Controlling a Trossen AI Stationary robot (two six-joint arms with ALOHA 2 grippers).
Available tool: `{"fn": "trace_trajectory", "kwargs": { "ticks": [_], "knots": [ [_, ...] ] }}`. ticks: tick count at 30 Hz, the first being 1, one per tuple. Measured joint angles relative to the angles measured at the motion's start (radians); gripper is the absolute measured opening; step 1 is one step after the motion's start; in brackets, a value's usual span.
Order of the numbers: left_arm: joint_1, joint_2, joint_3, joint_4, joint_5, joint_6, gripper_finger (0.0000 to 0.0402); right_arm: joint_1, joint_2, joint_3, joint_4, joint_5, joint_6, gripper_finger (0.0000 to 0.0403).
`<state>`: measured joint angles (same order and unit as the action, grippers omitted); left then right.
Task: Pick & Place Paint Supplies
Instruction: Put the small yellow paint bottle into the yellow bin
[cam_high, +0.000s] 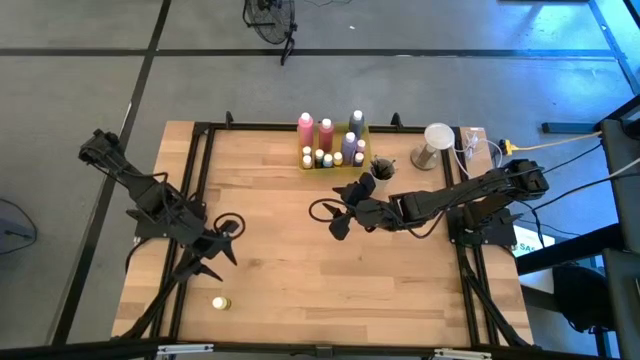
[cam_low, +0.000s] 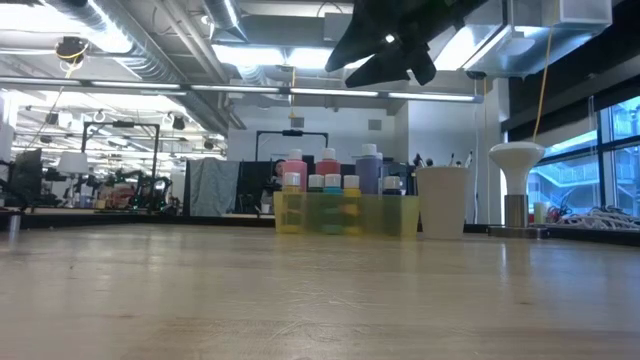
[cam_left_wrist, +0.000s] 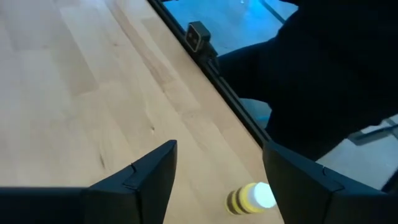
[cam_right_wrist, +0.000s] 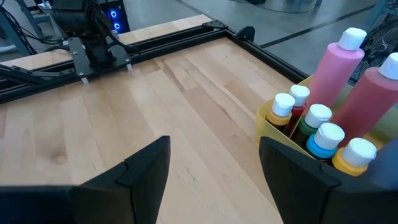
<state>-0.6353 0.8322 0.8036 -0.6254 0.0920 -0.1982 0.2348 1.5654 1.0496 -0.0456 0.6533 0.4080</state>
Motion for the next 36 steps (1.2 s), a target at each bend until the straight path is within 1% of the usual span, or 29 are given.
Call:
{"fn": "trace_trajectory", "kwargs": {
  "ticks": [7, 15, 21, 25, 29, 31, 36],
  "knots": [
    [0.000, 0.000, 0.000, -0.001, -0.049, 0.011, 0.0269, 0.000, 0.000, 0.000, -0.002, 0.000, 0.000, 0.0250],
    [0.000, 0.000, 0.000, -0.008, -0.049, -0.001, 0.0314, 0.000, 0.000, 0.000, -0.002, 0.000, 0.000, 0.0250],
    [0.000, 0.000, 0.000, -0.012, -0.049, -0.001, 0.0316, 0.000, 0.000, 0.000, -0.003, 0.000, 0.000, 0.0250],
    [0.000, 0.000, 0.000, -0.029, -0.048, -0.057, 0.0317, 0.000, 0.000, 0.000, -0.003, -0.001, 0.000, 0.0250],
    [0.002, 0.000, 0.000, -0.040, -0.051, -0.030, 0.0317, 0.000, 0.000, 0.000, -0.003, -0.001, 0.000, 0.0250],
    [0.002, 0.000, 0.000, -0.045, -0.060, -0.046, 0.0317, 0.000, 0.000, 0.000, -0.003, 0.000, -0.001, 0.0250],
    [-0.001, 0.005, 0.000, -0.153, -0.068, -0.062, 0.0318, 0.000, 0.000, 0.000, -0.003, 0.023, -0.001, 0.0250]
  ]
}}
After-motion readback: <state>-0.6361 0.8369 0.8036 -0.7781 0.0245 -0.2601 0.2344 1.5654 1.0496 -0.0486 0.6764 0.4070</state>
